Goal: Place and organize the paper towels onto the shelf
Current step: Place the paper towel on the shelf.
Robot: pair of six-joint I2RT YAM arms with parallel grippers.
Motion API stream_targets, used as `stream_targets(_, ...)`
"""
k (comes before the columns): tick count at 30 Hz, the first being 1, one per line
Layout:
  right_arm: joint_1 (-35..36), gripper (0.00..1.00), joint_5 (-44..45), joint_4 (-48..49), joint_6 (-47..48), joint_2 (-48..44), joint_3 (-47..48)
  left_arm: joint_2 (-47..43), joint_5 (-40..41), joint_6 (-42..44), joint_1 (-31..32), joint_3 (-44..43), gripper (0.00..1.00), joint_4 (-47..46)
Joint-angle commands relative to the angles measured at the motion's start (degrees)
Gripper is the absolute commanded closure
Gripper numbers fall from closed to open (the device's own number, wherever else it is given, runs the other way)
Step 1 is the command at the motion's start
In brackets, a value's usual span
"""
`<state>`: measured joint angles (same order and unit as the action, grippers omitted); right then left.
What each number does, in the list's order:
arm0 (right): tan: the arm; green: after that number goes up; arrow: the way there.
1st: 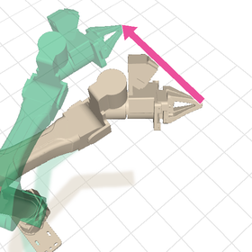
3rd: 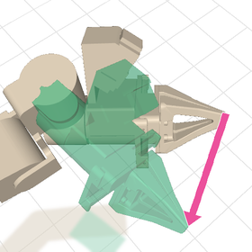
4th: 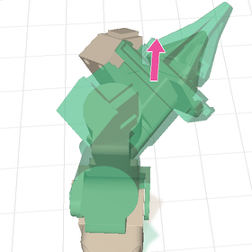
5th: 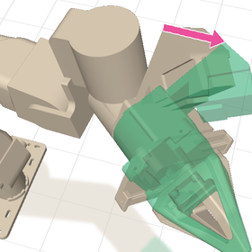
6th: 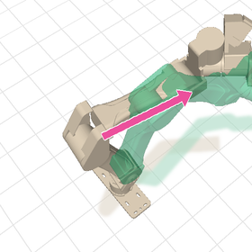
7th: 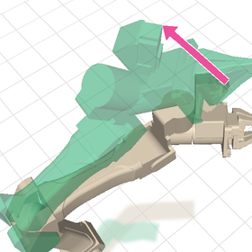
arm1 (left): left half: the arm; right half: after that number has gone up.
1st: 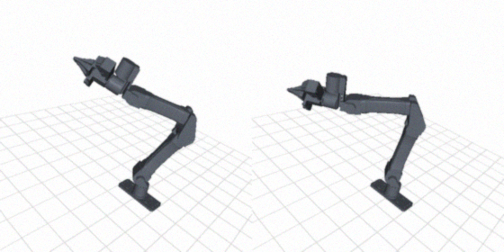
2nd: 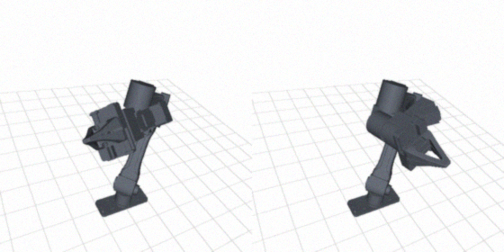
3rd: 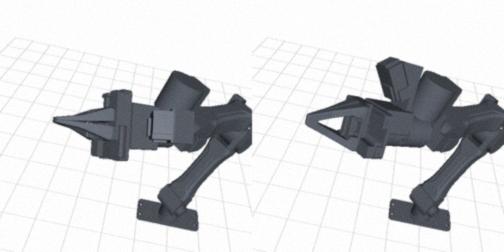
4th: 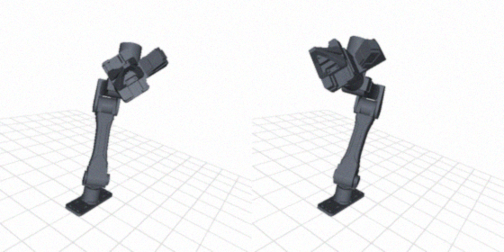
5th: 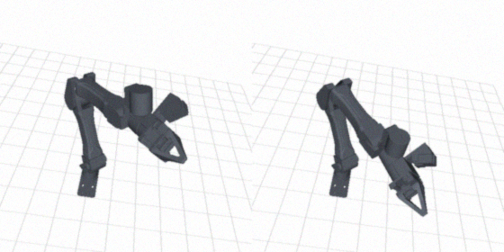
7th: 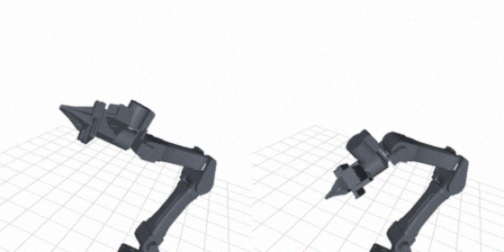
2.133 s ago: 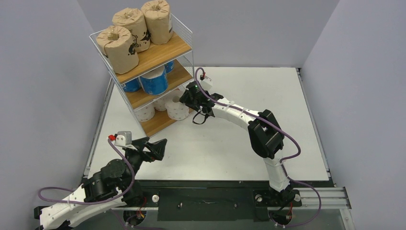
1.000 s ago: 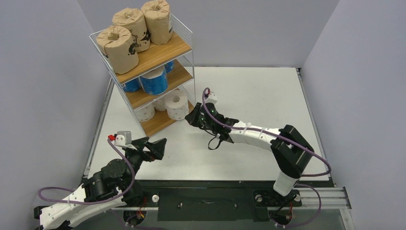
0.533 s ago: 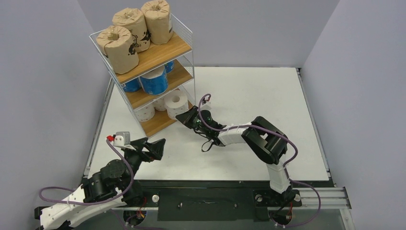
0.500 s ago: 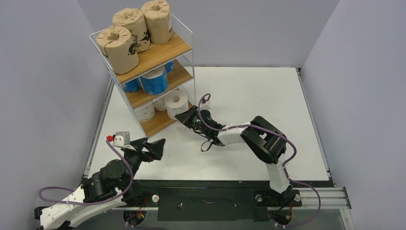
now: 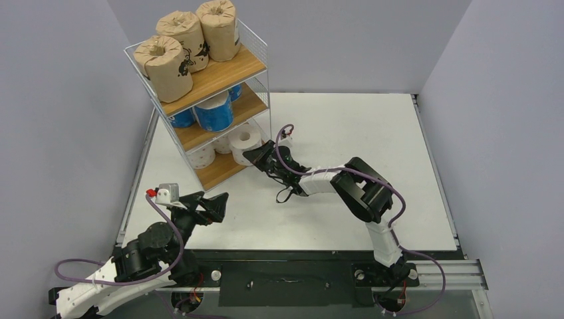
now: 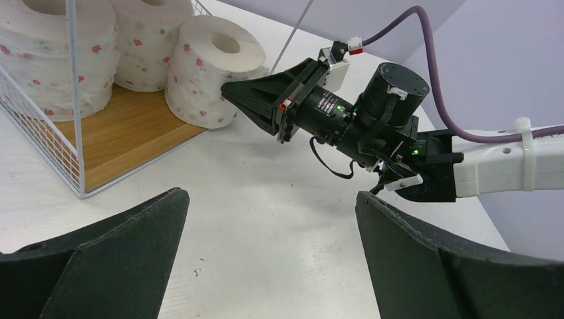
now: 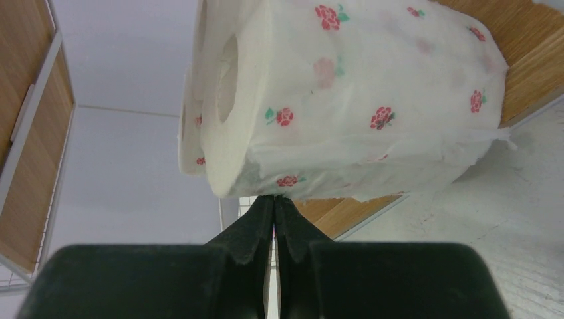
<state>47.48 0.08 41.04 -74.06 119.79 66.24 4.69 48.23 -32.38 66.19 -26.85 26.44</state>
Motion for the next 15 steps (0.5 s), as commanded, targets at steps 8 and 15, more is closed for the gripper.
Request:
stream_targets(8, -2.0, 1.0, 1.8, -2.6, 1.2, 1.4, 4.4, 0.0, 0.8, 0.2, -0.2, -1.9, 0.03, -0.8)
stream_targets(15, -2.5, 1.0, 1.3, -4.5, 2.0, 2.6, 6.6, 0.3, 0.8, 0.4, -0.2, -1.8, 0.03, -1.1)
